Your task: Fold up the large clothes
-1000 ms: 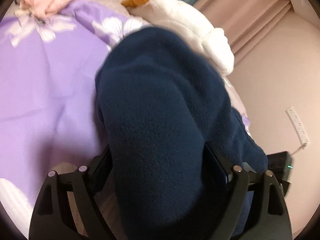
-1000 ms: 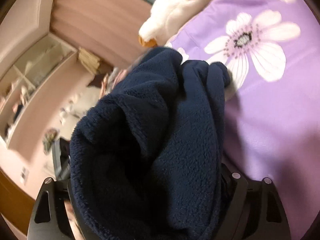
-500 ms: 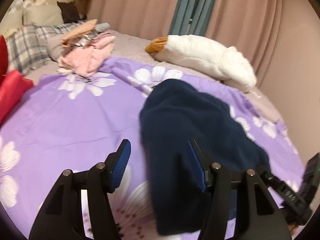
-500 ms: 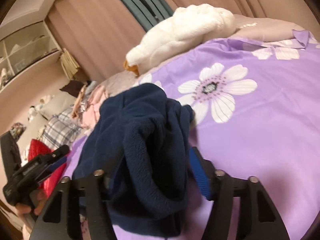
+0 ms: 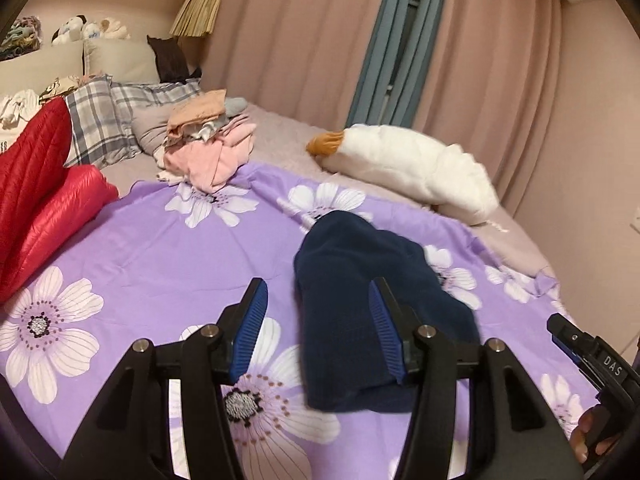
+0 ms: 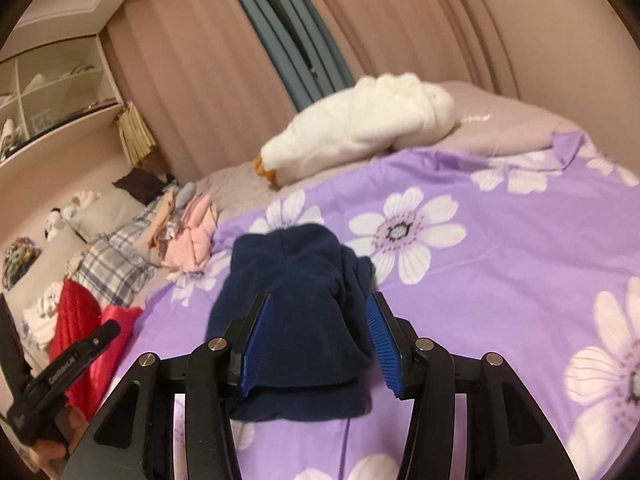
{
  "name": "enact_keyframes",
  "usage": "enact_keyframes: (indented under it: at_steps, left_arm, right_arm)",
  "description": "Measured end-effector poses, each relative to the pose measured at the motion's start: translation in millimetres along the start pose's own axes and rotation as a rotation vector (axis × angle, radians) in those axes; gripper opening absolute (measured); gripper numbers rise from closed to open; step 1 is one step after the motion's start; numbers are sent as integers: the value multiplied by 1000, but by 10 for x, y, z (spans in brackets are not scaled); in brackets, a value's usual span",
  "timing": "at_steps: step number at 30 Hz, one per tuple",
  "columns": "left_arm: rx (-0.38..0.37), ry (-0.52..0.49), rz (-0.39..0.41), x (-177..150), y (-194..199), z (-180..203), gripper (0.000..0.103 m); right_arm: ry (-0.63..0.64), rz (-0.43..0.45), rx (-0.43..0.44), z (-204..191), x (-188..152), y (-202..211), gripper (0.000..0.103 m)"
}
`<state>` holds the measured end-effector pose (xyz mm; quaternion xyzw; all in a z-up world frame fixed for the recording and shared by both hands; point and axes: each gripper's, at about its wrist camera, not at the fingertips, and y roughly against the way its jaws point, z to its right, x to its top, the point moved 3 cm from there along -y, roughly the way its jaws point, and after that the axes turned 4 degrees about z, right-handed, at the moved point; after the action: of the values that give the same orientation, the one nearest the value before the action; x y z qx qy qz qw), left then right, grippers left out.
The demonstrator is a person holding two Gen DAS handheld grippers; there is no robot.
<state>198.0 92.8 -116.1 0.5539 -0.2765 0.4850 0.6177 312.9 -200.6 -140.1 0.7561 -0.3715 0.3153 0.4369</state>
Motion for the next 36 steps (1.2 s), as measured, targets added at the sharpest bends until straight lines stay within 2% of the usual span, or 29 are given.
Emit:
enact_keyframes:
  at_steps: [3, 5, 7, 9, 11, 14, 16, 19, 21, 25, 36]
  left_arm:
    - [-12, -13, 17, 27, 216, 49, 59]
    - [6, -8, 31, 43, 335, 56, 72]
    - [-12, -18, 25, 63, 443, 88, 79]
    - [-50, -15, 30, 73, 541, 102, 84]
    - [-89, -3, 38, 78, 637, 132, 94]
    - [-149, -8, 38, 82, 751, 178, 103]
    - [-136, -14, 69, 97, 836, 206, 103]
    - [-115, -42, 105, 116, 912, 236, 103]
    - [-114, -44, 88, 106, 921, 240, 103]
    - [-170, -34, 45, 67, 927, 283, 103]
    - [-180, -56, 55, 41, 979, 388, 103]
  right_arm:
    - [17, 31, -34, -38, 49, 218, 52]
    - [29, 43, -71, -59, 69, 327, 54]
    - [41, 40, -91, -79, 74, 402, 62]
    - [41, 30, -90, -85, 73, 437, 66]
    - [56, 2, -91, -103, 66, 440, 69]
    - [62, -7, -76, -126, 53, 494, 85]
    - [49, 9, -65, -125, 43, 582, 93]
    - [64, 7, -83, -134, 38, 648, 97]
    - [87, -3, -105, -137, 31, 678, 97]
    - [116, -10, -151, -152, 21, 746, 97]
    - [234, 16, -172, -258, -7, 967, 98]
